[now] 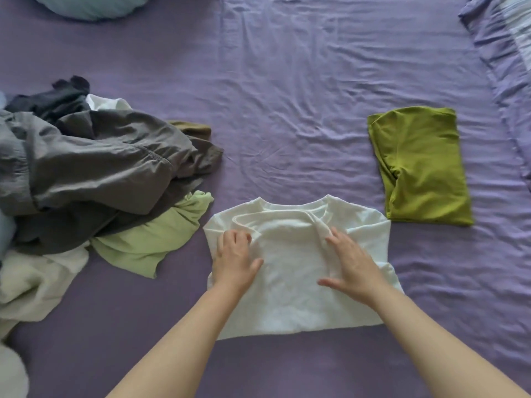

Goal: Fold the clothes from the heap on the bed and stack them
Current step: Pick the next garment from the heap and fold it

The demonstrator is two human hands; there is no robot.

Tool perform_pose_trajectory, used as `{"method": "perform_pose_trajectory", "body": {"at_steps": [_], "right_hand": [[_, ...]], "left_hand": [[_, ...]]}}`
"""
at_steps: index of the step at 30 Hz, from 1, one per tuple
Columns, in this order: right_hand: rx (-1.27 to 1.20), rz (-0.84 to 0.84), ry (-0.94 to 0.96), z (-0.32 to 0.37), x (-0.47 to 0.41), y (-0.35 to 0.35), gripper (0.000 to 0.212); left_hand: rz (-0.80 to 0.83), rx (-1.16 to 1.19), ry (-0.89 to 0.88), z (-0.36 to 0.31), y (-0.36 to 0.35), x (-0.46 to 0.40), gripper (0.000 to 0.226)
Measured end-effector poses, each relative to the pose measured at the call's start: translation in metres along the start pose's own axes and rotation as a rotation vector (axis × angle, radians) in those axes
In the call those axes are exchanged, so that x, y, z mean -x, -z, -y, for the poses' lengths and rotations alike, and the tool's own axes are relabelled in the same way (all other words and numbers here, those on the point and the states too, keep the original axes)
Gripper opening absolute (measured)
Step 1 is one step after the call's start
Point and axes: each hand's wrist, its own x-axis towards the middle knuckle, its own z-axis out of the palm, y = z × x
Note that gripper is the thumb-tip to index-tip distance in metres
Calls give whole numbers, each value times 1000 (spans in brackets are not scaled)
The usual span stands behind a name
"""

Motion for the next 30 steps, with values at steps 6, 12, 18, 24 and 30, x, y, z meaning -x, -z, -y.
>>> {"method": "perform_pose_trajectory", "body": {"at_steps": [6,12,18,24,30], "right_hand": [[37,-130,103,-27,8,7,62],[-522,-531,-181,-40,-8,39,20],[-703,-544,-430,-61,-34,53,27],[-286,-336,-385,-65,-28,41,39],[-131,-759,-367,-59,-30,57,23]], "left_hand": [[-164,140,183,-9,7,-11,16],[-392,549,449,-6,40,-39,18],[-388,488,549,-2,37,-52,27],[-390,104,378,-19,12,-32,68],[-256,178,657,-8,2,-16,93]]}}
